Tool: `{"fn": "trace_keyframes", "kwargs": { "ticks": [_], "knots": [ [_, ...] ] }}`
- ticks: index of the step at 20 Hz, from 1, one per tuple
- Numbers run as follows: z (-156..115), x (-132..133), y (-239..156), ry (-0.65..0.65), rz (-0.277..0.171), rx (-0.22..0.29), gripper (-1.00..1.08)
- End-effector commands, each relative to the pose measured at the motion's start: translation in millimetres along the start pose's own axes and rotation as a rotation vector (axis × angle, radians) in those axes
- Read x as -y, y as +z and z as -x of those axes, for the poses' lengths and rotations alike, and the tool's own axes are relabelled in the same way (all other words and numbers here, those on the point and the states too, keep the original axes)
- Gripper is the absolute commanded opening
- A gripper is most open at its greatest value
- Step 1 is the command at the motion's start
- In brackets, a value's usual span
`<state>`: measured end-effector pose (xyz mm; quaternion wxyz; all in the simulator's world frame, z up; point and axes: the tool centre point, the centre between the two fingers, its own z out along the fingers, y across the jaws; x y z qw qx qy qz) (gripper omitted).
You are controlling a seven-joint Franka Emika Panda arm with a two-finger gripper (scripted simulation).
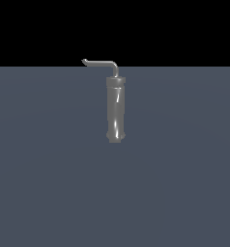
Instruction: Turn on the faucet by rotating a designated handle.
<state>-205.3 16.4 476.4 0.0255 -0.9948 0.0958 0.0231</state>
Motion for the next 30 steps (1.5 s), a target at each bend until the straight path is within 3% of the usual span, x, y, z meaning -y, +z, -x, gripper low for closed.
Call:
{"fn": "trace_keyframes", "kwargs": {
  "ticks": [1, 15, 30],
  "knots": [
    [-15, 5, 1, 0.061, -0.012, 0.003, -1.0],
    [-101, 33, 18, 0.418, -0.052, 0.025, -1.0],
    [-191, 65, 61, 0.813, -0.046, 0.028, -1.0]
  ]
}}
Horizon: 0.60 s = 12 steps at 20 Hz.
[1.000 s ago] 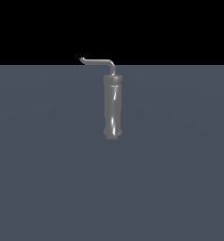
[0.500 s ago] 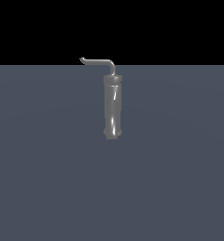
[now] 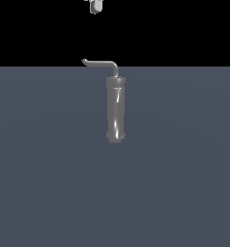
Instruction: Turn on the faucet by rotating a designated handle.
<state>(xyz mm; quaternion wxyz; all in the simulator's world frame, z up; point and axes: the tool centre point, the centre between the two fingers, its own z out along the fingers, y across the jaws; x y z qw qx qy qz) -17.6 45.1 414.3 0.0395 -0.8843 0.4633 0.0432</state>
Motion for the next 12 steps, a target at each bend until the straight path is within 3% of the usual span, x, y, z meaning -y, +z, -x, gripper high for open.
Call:
{"fn": "trace_keyframes", "kwargs": {
  "ticks": [1, 12],
  "knots": [
    [-7, 14, 9, 0.067, 0.001, -0.005, -1.0],
    [-33, 72, 56, 0.349, 0.004, -0.047, -1.0]
  ]
}}
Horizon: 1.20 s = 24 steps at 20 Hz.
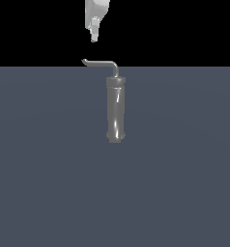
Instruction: Turn on the faucet by rotating a designated handle.
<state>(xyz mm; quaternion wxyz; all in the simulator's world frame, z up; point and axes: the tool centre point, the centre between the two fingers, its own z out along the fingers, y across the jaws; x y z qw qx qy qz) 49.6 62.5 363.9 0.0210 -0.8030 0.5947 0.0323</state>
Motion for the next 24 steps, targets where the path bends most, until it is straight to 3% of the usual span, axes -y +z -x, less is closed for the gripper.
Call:
{"fn": "trace_keyframes", "kwargs": {
  "ticks": [1, 12, 24],
  "knots": [
    [-1, 14, 12, 0.064, -0.001, -0.013, -1.0],
    [0, 56, 53, 0.261, -0.012, -0.061, -1.0],
    [1, 65, 63, 0.309, -0.017, -0.076, -1.0]
  ]
}}
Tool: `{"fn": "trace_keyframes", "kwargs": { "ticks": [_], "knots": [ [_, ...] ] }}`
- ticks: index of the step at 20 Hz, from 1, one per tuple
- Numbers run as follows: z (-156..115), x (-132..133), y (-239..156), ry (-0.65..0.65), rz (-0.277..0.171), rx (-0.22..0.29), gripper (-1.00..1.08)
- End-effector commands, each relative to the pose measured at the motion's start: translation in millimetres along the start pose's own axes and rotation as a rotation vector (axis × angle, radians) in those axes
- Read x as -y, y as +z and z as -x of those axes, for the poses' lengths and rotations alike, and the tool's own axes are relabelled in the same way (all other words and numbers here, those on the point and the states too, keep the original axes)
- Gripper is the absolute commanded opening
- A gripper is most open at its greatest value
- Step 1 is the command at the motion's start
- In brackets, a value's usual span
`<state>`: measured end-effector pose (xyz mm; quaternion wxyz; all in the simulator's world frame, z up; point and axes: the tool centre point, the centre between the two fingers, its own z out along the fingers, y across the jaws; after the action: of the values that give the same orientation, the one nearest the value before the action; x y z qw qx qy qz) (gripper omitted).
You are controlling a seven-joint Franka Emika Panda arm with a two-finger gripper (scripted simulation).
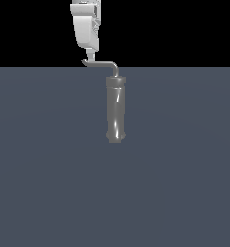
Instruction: Turn on the faucet by rotating a designated handle.
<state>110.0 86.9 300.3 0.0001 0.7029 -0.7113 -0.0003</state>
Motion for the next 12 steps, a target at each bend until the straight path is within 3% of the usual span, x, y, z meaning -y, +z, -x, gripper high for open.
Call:
{"fn": "trace_keyframes", "kwargs": {
  "ticks": [1, 12],
  "knots": [
    [0, 0, 0, 0.0, 0.0, 0.0, -1.0],
    [2, -26, 0, 0.0, 0.0, 0.0, -1.0]
  ]
}}
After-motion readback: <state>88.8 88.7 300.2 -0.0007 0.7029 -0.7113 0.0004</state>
